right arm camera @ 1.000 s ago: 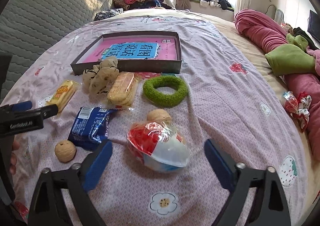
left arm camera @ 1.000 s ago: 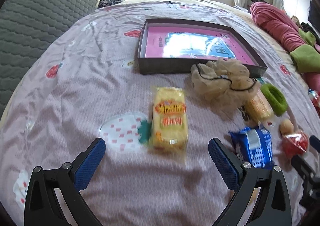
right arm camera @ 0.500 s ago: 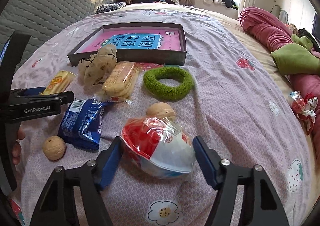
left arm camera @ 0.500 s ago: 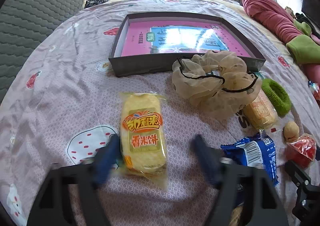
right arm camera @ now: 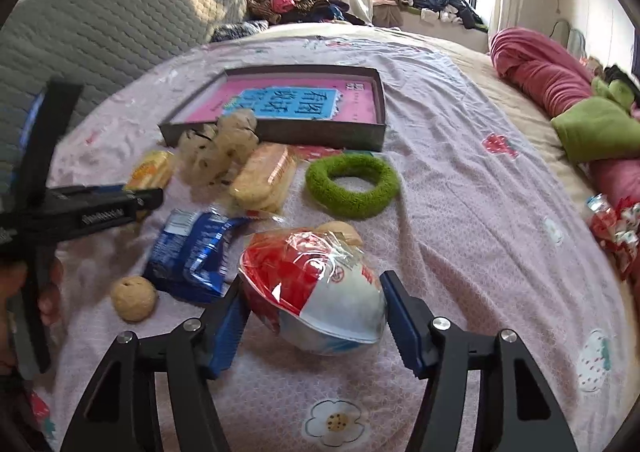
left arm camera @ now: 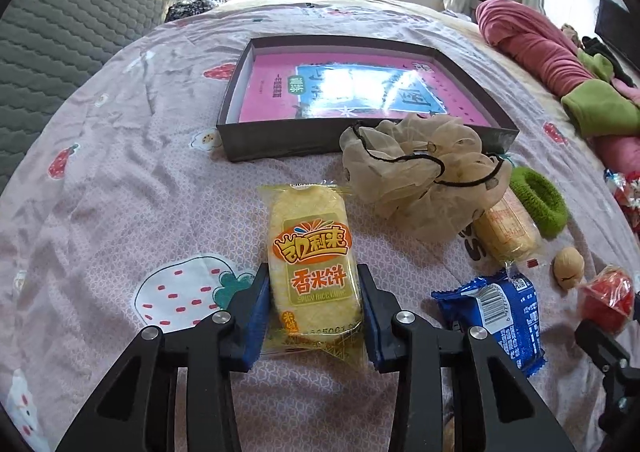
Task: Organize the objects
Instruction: 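Close the left gripper on the yellow cake while the right gripper grasps the red-white ball, then lift and carry the yellow cake and red-white ball toward the tray with both tools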
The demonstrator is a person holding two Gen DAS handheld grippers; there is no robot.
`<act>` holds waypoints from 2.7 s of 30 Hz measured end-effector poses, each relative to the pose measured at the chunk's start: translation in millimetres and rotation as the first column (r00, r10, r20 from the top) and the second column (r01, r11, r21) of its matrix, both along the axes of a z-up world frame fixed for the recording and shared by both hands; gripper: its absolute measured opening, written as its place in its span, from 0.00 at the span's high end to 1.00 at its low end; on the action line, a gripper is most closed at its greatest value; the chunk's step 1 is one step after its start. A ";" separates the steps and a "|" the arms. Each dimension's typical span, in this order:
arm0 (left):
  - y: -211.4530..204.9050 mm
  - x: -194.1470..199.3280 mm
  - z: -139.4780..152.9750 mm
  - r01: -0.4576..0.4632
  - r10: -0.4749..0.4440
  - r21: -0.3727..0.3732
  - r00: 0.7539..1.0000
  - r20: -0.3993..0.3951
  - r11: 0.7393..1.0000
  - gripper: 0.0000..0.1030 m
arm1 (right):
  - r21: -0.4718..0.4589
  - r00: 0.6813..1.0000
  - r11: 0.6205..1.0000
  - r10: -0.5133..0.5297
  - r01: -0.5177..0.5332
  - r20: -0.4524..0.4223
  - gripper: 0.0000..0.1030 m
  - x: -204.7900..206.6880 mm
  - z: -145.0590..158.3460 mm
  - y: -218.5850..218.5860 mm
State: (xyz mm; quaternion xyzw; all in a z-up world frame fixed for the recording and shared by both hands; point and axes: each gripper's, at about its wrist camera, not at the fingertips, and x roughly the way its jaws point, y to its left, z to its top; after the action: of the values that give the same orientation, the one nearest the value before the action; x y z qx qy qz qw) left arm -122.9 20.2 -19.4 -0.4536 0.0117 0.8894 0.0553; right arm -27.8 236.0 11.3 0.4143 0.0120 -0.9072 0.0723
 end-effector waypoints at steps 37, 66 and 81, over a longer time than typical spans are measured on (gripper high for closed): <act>4.7 29.5 38.9 0.034 -0.031 0.040 0.997 -0.073 0.999 0.60 | -0.025 0.997 1.000 -0.010 0.008 -0.077 0.38 6.4 27.1 -8.4; -4.9 48.3 93.3 -0.006 0.014 0.051 0.987 -0.159 0.999 0.60 | -0.004 0.987 1.000 -0.017 0.016 -0.159 0.38 -15.3 87.6 -39.8; -0.3 30.8 139.4 -0.033 0.041 0.046 0.978 -0.203 0.998 0.60 | 0.016 0.979 1.000 0.002 0.001 -0.206 0.38 -35.7 124.0 -28.2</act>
State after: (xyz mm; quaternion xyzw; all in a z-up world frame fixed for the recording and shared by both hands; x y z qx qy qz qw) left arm -92.1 19.9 120.0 -0.3591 -0.0098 0.9321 0.0468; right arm -63.5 207.8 135.3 0.3188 0.0269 -0.9450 0.0674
